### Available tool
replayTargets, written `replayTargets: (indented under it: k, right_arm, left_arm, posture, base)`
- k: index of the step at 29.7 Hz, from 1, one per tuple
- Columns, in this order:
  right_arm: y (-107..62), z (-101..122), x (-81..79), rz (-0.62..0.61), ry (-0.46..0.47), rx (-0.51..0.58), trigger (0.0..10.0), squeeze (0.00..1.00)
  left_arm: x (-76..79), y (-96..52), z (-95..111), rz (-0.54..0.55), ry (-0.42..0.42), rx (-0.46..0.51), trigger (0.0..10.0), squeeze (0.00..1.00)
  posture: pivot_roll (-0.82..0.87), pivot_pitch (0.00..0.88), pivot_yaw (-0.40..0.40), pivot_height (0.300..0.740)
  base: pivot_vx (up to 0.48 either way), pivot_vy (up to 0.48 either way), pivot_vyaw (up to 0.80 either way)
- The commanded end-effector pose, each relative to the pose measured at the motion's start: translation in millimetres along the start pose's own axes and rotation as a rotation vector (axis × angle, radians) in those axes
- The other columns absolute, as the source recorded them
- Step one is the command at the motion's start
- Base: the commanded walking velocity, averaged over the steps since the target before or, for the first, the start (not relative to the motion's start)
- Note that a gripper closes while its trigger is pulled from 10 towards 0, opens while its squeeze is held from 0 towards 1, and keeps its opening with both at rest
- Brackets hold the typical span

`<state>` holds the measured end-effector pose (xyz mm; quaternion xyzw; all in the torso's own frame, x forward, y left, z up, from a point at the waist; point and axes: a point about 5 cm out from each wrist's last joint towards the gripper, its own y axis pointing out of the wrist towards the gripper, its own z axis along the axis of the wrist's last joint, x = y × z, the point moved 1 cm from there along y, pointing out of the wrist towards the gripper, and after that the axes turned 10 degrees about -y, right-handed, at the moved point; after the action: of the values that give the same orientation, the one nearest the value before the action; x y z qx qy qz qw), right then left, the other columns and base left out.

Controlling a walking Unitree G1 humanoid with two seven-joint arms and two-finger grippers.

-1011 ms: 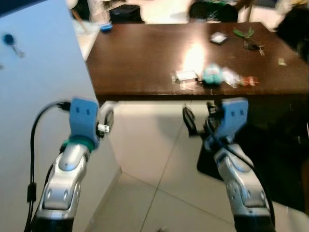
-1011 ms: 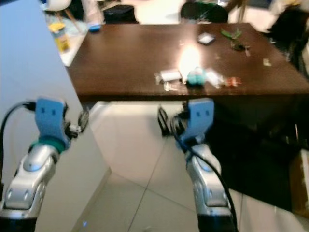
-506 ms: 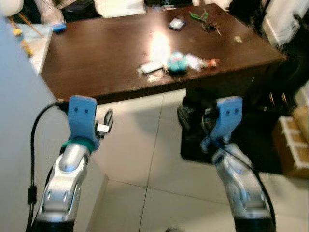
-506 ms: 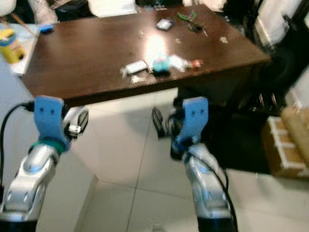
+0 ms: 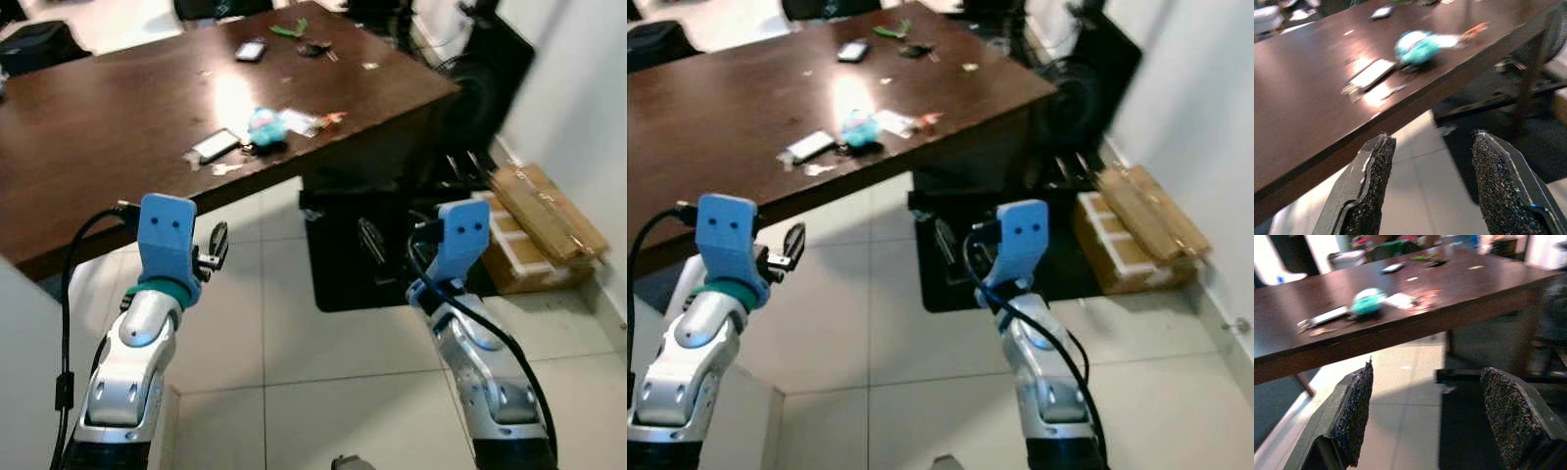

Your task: Hang keys on a hook

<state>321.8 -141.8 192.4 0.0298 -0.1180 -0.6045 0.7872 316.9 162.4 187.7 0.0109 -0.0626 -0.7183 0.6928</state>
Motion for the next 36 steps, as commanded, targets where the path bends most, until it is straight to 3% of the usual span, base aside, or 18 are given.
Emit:
replayTargets:
  k: [1, 10, 12, 16, 24, 32, 36]
  right_arm:
    - [-2.0, -2.3, -0.7, 0.005, 0.012, -0.009, 10.0, 0.0]
    - [-0.9, 4.8, 1.6, -0.007, -0.01, 0.027, 10.0, 0.0]
    - [4.0, 19.8, -0.2, -0.017, -0.011, 0.09, 10.0, 0.0]
    - [7.7, 29.1, -4.4, -0.012, 0.02, 0.125, 10.0, 0.0]
    - [9.8, 29.9, -11.3, 0.007, 0.041, 0.132, 10.0, 0.0]
    - [7.4, 26.9, -4.6, -0.004, 0.024, 0.125, 10.0, 0.0]
    - [8.4, 26.4, 5.7, -0.021, -0.025, 0.129, 10.0, 0.0]
  left_arm:
    - [-2.3, -1.8, -3.3, 0.012, 0.005, -0.018, 10.0, 0.0]
    - [1.6, -1.4, 5.4, 0.012, 0.05, 0.025, 10.0, 0.0]
    - [7.1, -1.8, 13.8, -0.003, 0.073, 0.059, 10.0, 0.0]
    - [13.1, -2.4, 19.7, -0.027, 0.081, 0.083, 10.0, 0.0]
    - [20.7, -2.1, 22.6, -0.052, 0.081, 0.097, 10.0, 0.0]
    - [28.8, -1.3, 25.6, -0.085, 0.113, 0.126, 10.0, 0.0]
    - [41.6, 0.9, 31.0, -0.145, 0.116, 0.15, 10.0, 0.0]
  posture:
    - [-0.16, 0.098, 0.142, 0.74]
    - [-0.15, 0.096, 0.142, 0.74]
    - [-0.15, 0.095, 0.144, 0.74]
    - [-0.14, 0.09, 0.142, 0.74]
    - [-0.14, 0.083, 0.142, 0.74]
    - [-0.15, 0.06, 0.139, 0.74]
    - [-0.17, 0.031, 0.143, 0.74]
  base:
    - [0.0, 0.0, -0.8]
    - [0.361, 0.0, -0.22]
    - [0.465, 0.0, 0.0]
    - [0.465, 0.0, 0.0]
    - [0.465, 0.0, 0.0]
    - [0.465, 0.0, 0.0]
    - [0.465, 0.0, 0.0]
